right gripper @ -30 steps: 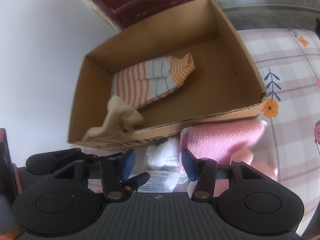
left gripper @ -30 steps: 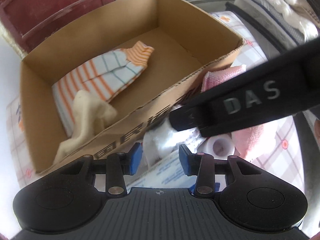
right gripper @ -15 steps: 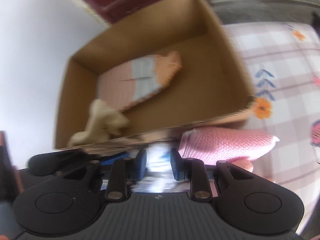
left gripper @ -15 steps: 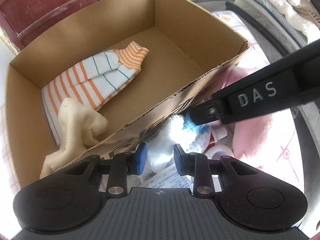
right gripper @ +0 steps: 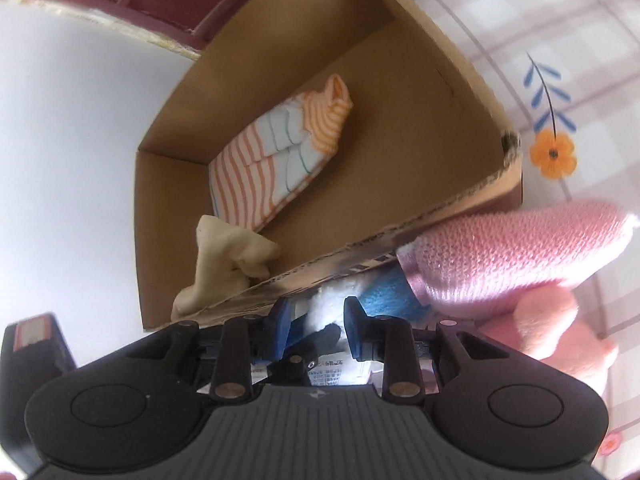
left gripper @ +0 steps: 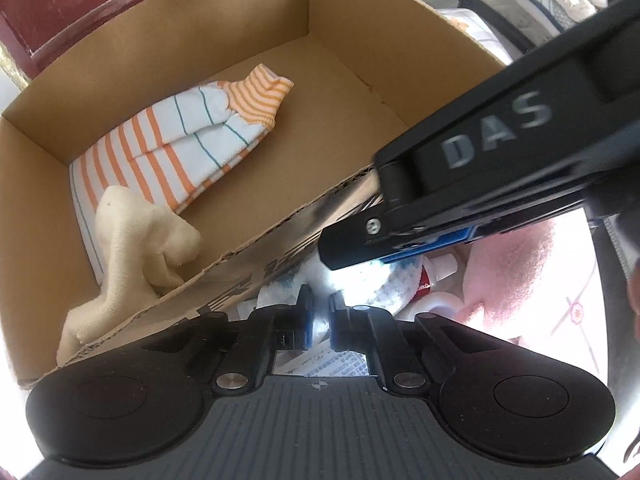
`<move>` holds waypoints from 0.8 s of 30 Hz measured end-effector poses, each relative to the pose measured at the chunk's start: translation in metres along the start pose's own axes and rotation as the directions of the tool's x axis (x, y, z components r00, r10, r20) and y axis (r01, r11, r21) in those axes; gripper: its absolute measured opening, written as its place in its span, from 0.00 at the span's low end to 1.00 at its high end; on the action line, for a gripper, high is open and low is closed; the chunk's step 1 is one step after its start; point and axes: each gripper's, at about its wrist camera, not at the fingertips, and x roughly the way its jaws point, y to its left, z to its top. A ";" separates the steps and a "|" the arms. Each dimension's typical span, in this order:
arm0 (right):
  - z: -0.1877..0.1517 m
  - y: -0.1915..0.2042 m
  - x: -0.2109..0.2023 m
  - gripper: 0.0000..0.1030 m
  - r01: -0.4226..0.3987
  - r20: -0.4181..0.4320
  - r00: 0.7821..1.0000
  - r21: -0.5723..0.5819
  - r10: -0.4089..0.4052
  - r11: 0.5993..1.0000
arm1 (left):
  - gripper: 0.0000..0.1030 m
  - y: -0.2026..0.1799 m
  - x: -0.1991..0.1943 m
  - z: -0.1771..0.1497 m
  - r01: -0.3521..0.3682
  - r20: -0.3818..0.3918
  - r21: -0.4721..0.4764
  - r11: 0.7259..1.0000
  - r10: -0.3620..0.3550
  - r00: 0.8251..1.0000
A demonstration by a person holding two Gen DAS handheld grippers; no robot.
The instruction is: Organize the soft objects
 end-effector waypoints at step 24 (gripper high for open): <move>-0.027 -0.003 -0.027 0.08 -0.023 0.067 0.998 0.132 0.014 0.991 | 0.03 -0.016 -0.090 -0.005 0.150 0.129 0.004 0.989 -0.150 0.980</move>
